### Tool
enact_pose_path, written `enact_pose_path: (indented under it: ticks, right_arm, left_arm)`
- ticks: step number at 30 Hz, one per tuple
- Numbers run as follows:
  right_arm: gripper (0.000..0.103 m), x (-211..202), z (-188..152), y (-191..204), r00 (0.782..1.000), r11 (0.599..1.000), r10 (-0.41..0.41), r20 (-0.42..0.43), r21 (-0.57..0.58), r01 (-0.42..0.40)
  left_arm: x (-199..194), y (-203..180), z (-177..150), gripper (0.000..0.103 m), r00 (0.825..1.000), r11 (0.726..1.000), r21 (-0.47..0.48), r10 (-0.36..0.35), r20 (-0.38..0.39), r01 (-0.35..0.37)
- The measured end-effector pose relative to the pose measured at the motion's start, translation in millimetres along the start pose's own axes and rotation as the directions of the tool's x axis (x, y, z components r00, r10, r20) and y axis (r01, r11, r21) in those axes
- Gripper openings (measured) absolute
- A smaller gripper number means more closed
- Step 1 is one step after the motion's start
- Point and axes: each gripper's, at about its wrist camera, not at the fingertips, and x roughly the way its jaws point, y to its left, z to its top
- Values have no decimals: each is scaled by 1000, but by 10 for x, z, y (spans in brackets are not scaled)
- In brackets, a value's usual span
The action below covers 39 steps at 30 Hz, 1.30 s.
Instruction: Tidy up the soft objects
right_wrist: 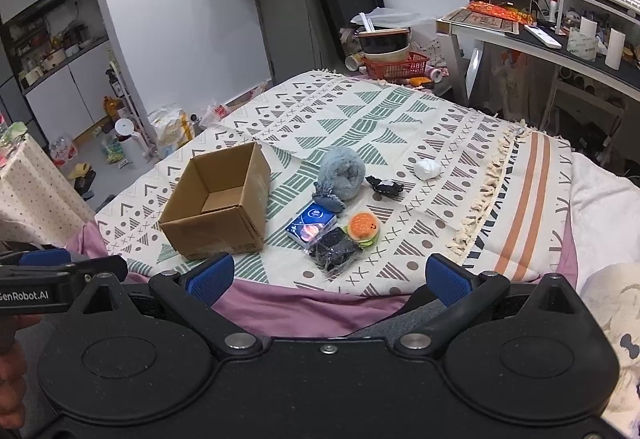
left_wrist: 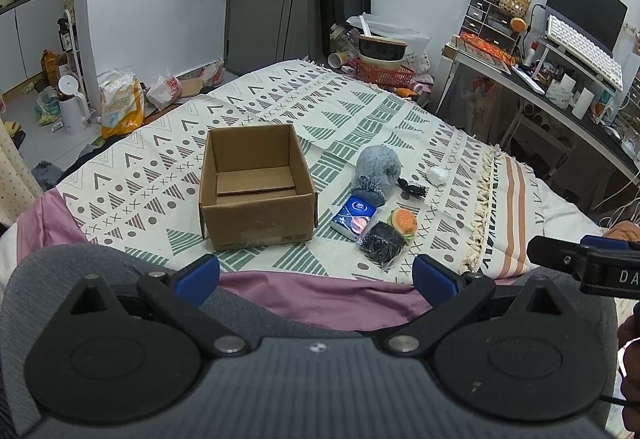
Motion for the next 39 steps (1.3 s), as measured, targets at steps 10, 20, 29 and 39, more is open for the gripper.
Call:
enact_pose_path:
  ticks: [10, 20, 29, 39]
  right_arm:
    - [103, 123, -6, -74, 1000, 1000, 5, -17, 0, -5]
    - [103, 361, 49, -155, 998, 1000, 19, -54, 6, -18]
    - [103, 654, 174, -330, 994, 997, 60, -94, 57, -54]
    - [103, 1074, 295, -592, 983, 984, 108, -148, 160, -84]
  left_arm:
    - [121, 4, -3, 102, 1000, 1000, -12, 9, -15, -9]
    - [260, -30, 133, 102, 1000, 999, -37, 2, 27, -1]
    - [548, -118, 271, 102, 1000, 999, -37, -12, 21, 13]
    - [961, -211, 356, 99, 999, 997, -65, -39, -6, 38]
